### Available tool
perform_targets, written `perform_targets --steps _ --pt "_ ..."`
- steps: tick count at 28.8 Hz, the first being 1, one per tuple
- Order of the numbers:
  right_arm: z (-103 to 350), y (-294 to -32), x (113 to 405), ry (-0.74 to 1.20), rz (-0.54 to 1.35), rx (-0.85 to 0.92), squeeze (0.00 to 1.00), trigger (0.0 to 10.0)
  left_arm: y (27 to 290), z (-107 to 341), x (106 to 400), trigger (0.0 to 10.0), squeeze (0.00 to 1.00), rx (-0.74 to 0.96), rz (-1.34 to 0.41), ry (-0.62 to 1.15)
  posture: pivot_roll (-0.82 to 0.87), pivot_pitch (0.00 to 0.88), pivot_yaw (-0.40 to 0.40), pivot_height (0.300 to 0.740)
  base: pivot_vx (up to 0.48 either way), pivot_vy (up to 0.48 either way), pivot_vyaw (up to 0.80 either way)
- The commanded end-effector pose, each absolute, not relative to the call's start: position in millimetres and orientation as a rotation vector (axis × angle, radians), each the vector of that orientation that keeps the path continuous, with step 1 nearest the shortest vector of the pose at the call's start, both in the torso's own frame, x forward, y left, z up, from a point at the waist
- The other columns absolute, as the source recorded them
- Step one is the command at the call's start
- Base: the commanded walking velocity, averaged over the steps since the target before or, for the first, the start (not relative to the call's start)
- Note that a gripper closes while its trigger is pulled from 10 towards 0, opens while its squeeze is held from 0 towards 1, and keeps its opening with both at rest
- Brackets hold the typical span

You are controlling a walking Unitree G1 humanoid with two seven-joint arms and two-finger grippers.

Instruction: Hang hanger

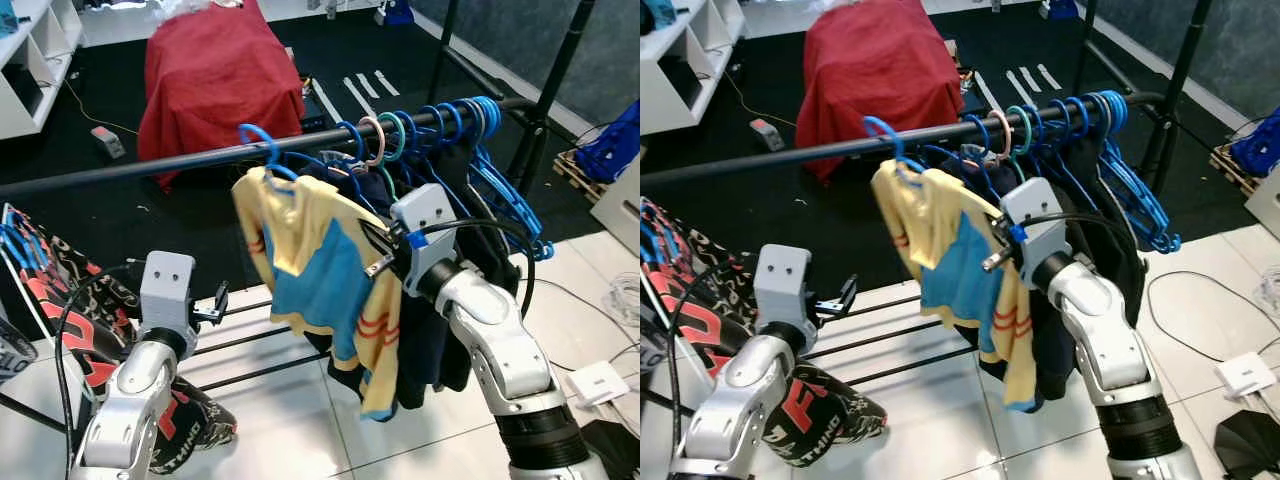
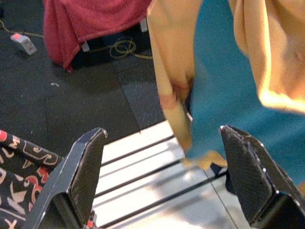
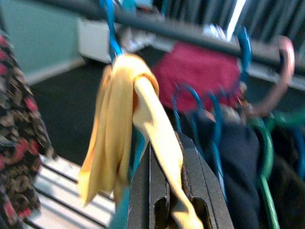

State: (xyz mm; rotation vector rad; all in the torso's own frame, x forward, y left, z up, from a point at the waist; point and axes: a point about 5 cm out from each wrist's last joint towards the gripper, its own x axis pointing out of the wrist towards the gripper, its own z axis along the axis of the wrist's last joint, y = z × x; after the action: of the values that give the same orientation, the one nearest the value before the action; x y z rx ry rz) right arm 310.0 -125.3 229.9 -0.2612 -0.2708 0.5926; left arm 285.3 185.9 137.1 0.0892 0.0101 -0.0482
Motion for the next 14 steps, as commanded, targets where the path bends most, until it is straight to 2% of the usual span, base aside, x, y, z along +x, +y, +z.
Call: perform_targets --steps 1,4,6,9,10,14 --pt "250 -123 304 -0.388 0.608 -0.234 0.0 0.0 189 131 283 10.0 0.0 0.087 -0.025 0.028 0.0 0.123 0.015 0.74 0.0 0.0 0.0" --pt "239 -110 286 -0.34 0.783 -0.14 0.0 0.0 186 132 282 10.0 0.0 0.089 -0.023 0.023 0.0 0.127 -0.004 0.74 0.0 0.0 0.0" --pt "228 -106 280 -0.301 0.82 -0.134 0.0 0.0 185 132 282 10.0 0.0 0.087 -0.028 0.022 0.0 0.127 -0.004 0.74 0.0 0.0 0.0" --pt "220 -105 277 -0.271 0.834 -0.139 0.0 0.0 184 132 282 10.0 0.0 0.087 -0.033 0.021 -0.02 0.126 -0.001 0.74 0.0 0.0 0.0" --pt "198 -109 270 -0.194 0.841 -0.151 0.0 0.0 182 133 282 10.0 0.0 0.086 -0.056 0.013 -0.04 0.127 -0.001 0.74 0.0 0.0 0.0" --pt "188 -112 267 -0.155 0.836 -0.15 0.0 0.0 180 134 283 10.0 0.0 0.082 -0.07 0.008 -0.05 0.127 -0.003 0.74 0.0 0.0 0.0"
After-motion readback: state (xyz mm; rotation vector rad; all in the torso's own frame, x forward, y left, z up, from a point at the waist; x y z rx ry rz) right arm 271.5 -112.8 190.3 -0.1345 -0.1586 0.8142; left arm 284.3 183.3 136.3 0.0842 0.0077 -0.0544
